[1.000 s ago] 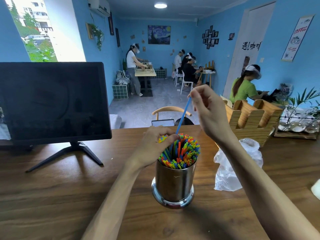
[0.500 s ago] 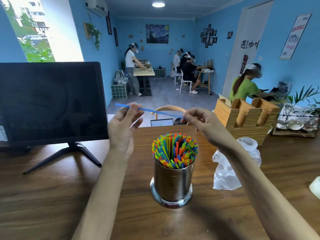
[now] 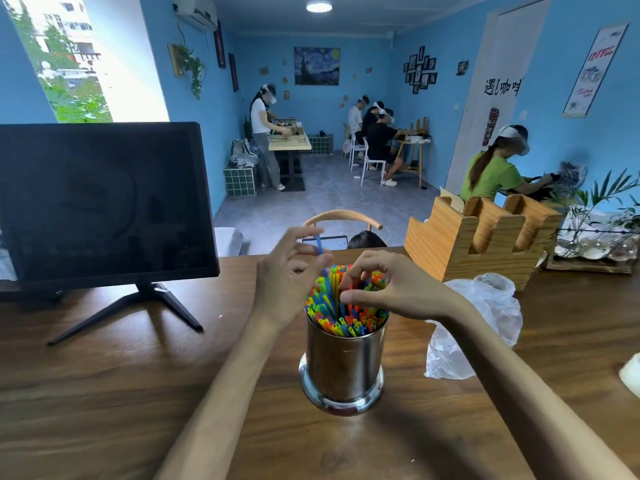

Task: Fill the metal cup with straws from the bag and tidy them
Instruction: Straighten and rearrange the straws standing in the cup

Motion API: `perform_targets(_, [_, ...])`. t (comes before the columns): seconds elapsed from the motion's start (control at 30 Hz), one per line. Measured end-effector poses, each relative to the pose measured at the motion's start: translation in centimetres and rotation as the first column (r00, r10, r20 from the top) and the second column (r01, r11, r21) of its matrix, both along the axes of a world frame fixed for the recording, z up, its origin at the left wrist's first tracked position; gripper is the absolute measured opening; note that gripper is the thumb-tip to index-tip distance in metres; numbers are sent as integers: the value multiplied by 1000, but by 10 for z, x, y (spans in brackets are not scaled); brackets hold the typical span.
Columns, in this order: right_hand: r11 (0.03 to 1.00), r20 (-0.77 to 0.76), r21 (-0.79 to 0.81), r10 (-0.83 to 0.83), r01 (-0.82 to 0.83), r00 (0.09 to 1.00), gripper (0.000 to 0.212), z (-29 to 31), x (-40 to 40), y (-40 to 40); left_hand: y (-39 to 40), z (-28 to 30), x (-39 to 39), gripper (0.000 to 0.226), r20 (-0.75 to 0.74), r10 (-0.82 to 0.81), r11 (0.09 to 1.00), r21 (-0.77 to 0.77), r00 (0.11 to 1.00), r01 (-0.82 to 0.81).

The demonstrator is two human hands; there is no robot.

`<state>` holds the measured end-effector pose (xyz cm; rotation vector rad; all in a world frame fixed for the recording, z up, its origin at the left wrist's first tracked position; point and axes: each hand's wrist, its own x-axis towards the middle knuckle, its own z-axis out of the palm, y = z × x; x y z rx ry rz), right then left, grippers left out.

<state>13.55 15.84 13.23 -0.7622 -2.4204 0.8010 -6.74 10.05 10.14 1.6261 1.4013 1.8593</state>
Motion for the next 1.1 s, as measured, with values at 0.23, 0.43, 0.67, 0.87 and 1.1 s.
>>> perform_targets(0.23, [991,22,111,-74,71,997,15,-4,-2,-1,4,-12,-6,21,-324,5,995,-91,946,-36])
perform_targets(0.43, [979,-27,179,-96,99,995,8,-3,-8,-8,3,-10,-15,23,-337,-146,954,-298,930,42])
perform_targets(0.67, [971,7,236,31,-31,1000,11,-6,-24,-28,3,-11,-13,17,-285,-121,937,-349,951,15])
perform_targets(0.87, [946,63,324,-30,8,998,26,-8,-31,-33,-1,-13,-8,19,-226,-102,938,-346,969,18])
perform_targets(1.1, [876,75,480,-98,51,992,29,-12,-27,-35,-2,-17,-8,19,-190,-102,937,-349,977,30])
